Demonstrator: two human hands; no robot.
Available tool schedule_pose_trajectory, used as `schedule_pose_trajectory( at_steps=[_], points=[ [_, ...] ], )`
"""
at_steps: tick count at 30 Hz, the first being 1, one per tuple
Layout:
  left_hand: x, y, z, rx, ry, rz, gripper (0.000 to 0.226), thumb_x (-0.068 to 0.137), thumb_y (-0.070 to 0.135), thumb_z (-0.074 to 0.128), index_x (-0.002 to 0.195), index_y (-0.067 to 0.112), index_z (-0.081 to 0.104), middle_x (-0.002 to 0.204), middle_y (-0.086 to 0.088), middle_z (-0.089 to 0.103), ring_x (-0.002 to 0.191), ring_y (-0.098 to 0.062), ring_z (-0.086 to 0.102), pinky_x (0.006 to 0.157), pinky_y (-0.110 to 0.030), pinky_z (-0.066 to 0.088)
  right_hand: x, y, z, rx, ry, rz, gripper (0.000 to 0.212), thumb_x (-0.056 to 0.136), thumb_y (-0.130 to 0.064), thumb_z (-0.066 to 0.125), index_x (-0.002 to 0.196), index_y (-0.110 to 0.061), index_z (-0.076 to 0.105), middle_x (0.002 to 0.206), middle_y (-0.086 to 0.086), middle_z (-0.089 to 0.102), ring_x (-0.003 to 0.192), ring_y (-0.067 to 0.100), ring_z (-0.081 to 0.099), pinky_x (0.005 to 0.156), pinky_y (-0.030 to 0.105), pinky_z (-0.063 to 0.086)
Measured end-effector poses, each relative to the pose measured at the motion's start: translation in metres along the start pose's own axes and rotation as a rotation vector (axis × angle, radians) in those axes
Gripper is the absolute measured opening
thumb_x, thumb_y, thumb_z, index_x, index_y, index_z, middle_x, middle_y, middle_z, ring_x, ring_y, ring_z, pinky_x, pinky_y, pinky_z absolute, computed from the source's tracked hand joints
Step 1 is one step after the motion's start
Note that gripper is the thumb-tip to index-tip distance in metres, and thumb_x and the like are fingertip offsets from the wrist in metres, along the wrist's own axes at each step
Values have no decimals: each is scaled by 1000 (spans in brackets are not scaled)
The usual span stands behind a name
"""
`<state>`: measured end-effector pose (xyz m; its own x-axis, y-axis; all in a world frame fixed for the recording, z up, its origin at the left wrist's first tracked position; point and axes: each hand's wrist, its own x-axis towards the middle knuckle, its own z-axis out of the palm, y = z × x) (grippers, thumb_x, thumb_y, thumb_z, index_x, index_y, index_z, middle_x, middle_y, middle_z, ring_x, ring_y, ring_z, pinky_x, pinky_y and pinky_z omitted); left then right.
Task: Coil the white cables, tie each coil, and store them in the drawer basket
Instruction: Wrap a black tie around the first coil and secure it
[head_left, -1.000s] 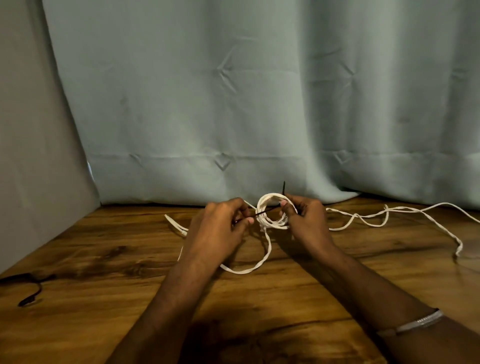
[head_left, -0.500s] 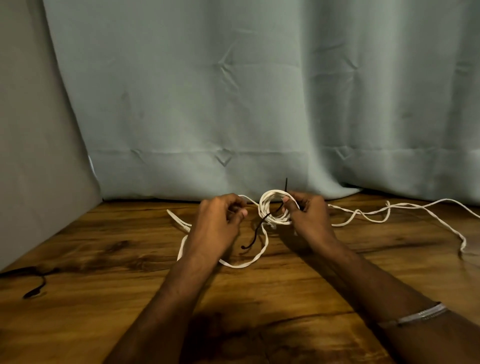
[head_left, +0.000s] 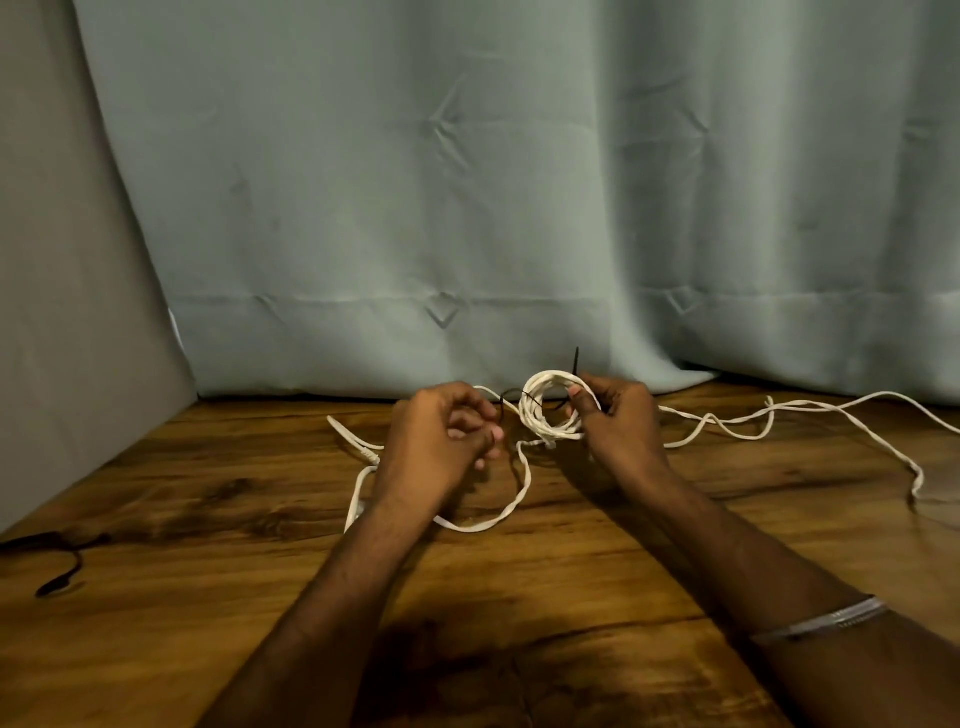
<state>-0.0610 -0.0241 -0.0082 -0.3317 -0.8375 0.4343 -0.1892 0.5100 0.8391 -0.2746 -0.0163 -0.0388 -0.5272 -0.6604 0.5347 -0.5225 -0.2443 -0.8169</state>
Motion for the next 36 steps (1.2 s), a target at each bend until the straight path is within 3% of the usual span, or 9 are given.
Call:
schedule_pose_trajectory(
  at_steps=[3, 7, 11, 19, 25, 28, 32, 36],
  points=[
    [-1, 7, -2, -161, 185, 94, 17, 80, 1, 80, 92, 5, 69, 74, -3, 77, 68, -13, 76, 60, -21, 58, -5, -2, 1, -54, -48, -9, 23, 102, -17, 63, 120, -23, 76, 97, -11, 78, 85, 5, 74, 83, 39, 63],
    [-3, 12, -4, -328, 340, 185, 24, 76, 3, 83, 94, 3, 67, 77, -6, 78, 75, -17, 77, 68, -25, 61, -10, -5, 4, -96, -92, -19, 24, 103, -20, 62, 121, -24, 76, 96, -14, 77, 86, 0, 73, 82, 33, 62],
    [-1, 15, -6, -462, 377, 224, 27, 78, -3, 80, 101, -3, 65, 86, -13, 77, 83, -20, 77, 73, -27, 61, -10, -7, 7, -159, -121, -61, 23, 101, -26, 62, 120, -30, 76, 99, -15, 79, 91, 4, 74, 87, 41, 62],
    [7, 9, -7, -444, 486, 266, 22, 89, -10, 65, 107, 2, 59, 95, -12, 72, 91, -17, 74, 83, -26, 58, -16, -15, 11, -239, -134, -109, 25, 101, -31, 62, 123, -33, 73, 104, -15, 79, 93, 5, 73, 87, 41, 61],
    [8, 7, -9, -506, 496, 197, 42, 93, -17, 51, 125, 10, 53, 105, -5, 62, 84, -15, 72, 81, -27, 58, -22, -24, 11, -303, -145, -142, 30, 102, -28, 62, 132, -29, 69, 118, -8, 77, 104, 12, 72, 94, 42, 59],
    [5, 12, -4, -466, 403, 196, 46, 95, -15, 49, 129, 16, 47, 115, -5, 52, 80, -12, 71, 82, -26, 59, -25, -28, 11, -351, -134, -194, 34, 102, -31, 61, 136, -30, 66, 123, -7, 75, 107, 12, 71, 94, 40, 59],
    [2, 11, 3, -360, 248, 178, 33, 97, -10, 50, 123, 9, 41, 112, -8, 67, 87, -10, 74, 76, -17, 56, -27, -32, 10, -434, -115, -317, 36, 102, -29, 61, 138, -28, 65, 125, -4, 75, 107, 16, 71, 93, 39, 58],
    [4, 7, 0, -384, 240, 138, 32, 96, -8, 55, 122, 7, 46, 100, -6, 75, 86, -12, 76, 72, -18, 57, -30, -36, 11, -496, -109, -415, 36, 102, -30, 60, 138, -27, 66, 124, 0, 75, 104, 22, 71, 88, 36, 57]
  ],
)
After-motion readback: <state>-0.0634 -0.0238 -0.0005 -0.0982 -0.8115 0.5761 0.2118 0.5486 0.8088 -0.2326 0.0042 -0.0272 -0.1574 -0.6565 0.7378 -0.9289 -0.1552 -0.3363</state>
